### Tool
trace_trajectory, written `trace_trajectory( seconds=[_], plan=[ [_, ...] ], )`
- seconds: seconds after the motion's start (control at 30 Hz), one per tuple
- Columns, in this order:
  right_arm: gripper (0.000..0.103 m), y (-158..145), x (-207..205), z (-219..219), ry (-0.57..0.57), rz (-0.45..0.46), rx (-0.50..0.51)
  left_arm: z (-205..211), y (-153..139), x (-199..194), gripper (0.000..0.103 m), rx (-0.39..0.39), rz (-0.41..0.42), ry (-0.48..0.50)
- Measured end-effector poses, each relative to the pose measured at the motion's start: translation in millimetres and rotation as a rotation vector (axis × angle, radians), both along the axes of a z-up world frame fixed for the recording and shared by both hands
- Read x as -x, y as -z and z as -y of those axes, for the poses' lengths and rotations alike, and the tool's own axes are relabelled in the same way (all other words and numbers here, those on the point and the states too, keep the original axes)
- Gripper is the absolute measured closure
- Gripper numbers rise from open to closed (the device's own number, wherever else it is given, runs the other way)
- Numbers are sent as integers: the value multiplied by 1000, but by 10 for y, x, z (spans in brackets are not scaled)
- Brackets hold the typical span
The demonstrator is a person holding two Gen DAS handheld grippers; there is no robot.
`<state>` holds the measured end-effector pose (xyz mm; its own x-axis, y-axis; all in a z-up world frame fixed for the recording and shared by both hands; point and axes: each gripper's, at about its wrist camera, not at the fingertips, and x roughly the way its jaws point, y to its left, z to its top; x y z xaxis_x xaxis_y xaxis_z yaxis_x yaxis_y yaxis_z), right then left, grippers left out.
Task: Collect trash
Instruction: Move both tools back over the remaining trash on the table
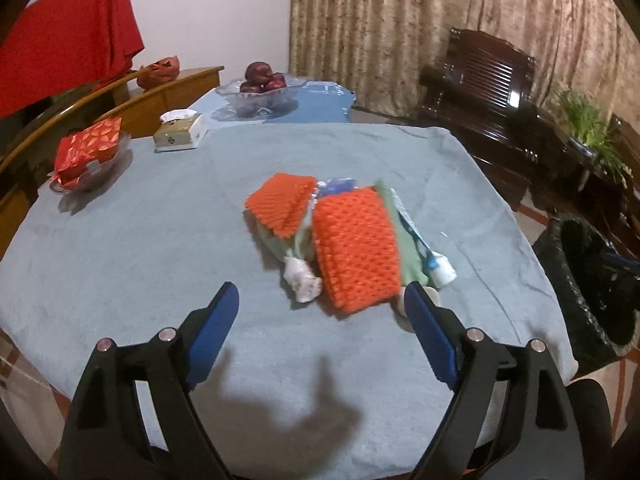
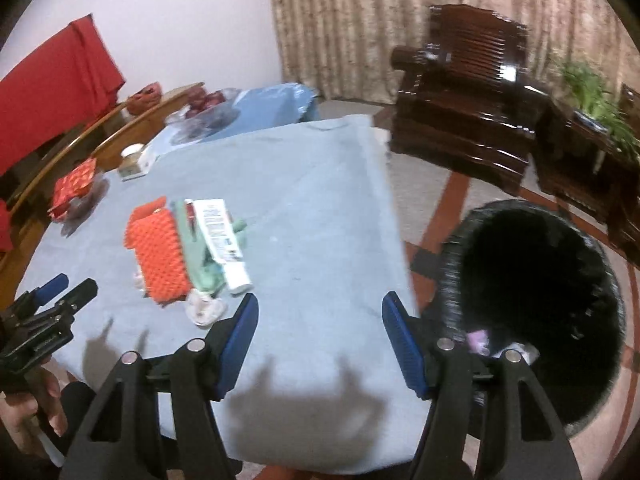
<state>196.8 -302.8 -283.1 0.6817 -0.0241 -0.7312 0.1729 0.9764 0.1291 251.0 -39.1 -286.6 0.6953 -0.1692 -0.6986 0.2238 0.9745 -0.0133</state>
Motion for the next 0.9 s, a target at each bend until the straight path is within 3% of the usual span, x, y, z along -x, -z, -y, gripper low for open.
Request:
trace_trajectory(
  seconds=[0.3,0.53,0.6,0.67,0.77,0.9],
  plan=[
    [40,270,-529,-275,-80,-29,-6,121,239,-259,21,-4,-10,8],
    [40,435,-707,-256,-86,-63,-20,291,515,-606,35,-1,-62,51],
    [40,484,-735,-261,-90,-73,-19,321,567,-653,42,-9,-67,62],
    [40,521,-767,-280,-98,-85,-20,328,617,-702,64,-1,-90,78],
    [41,542,-786,-320,-108,-92,-26,302,646,-720,81,4,-99,85],
    [44,537,-832,-424,-130,-94,-26,226,599,-690,89,18,-85,86]
  ],
)
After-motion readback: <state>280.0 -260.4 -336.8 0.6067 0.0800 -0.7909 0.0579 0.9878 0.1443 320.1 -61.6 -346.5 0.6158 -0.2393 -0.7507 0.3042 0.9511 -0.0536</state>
